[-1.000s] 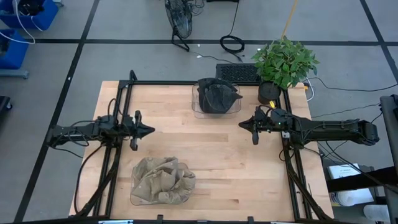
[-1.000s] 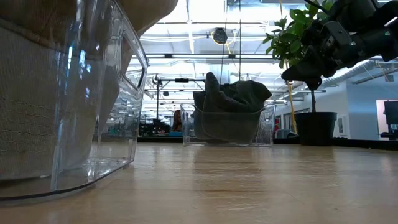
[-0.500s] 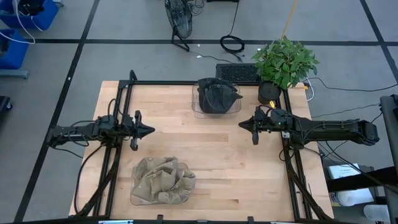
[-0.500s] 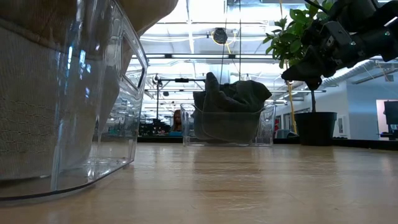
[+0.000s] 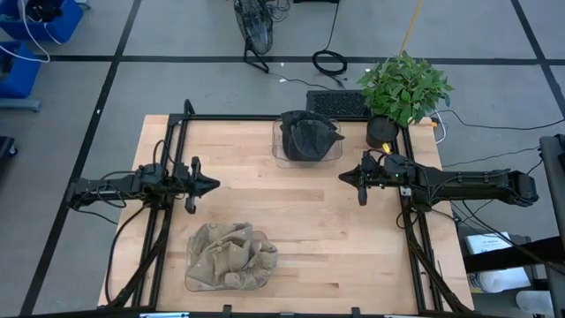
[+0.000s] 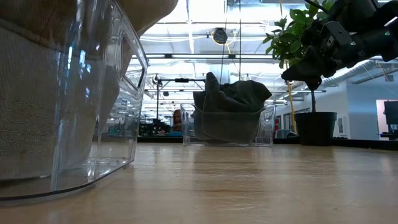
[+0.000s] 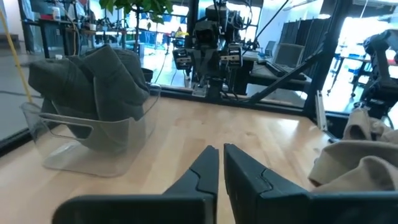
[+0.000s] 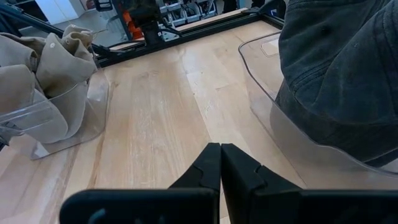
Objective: Pick & Place hat
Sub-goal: Return to Home Position
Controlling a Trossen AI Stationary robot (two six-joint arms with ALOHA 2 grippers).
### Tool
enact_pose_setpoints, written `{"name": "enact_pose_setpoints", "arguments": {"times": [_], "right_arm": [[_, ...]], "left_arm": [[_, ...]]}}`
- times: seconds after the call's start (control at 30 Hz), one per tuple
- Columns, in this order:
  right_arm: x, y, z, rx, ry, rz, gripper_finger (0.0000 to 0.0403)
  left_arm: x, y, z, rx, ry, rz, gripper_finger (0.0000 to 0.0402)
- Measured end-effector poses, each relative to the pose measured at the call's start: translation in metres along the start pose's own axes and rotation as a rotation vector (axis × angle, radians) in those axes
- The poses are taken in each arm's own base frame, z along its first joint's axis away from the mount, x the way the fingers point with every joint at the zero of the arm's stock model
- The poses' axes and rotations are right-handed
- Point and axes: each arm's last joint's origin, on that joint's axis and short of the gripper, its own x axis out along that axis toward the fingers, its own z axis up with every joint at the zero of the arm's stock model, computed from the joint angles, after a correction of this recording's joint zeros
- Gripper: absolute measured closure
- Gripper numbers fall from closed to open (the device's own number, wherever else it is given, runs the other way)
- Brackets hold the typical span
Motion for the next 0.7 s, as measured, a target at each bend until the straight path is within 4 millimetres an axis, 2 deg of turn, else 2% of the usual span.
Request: {"name": "enact_pose_setpoints", "arguments": {"times": [0.13, 0.3, 0.7], "right_arm": [[0.0, 0.0, 0.0, 0.0, 0.0, 0.0, 0.0403], [0.0, 0.0, 0.0, 0.0, 0.0, 0.0, 0.0403], [0.0, 0.0001, 0.0, 0.0, 0.0, 0.0, 0.0403]], "left_arm": [[0.0, -0.0001, -0.0002, 0.004, 0.002, -0.004, 0.0369], [0.0, -0.0001, -0.0002, 0.096, 0.002, -0.005, 0.0397], [0.0, -0.0007, -0.0004, 0.097, 0.005, -0.025, 0.0388]]}}
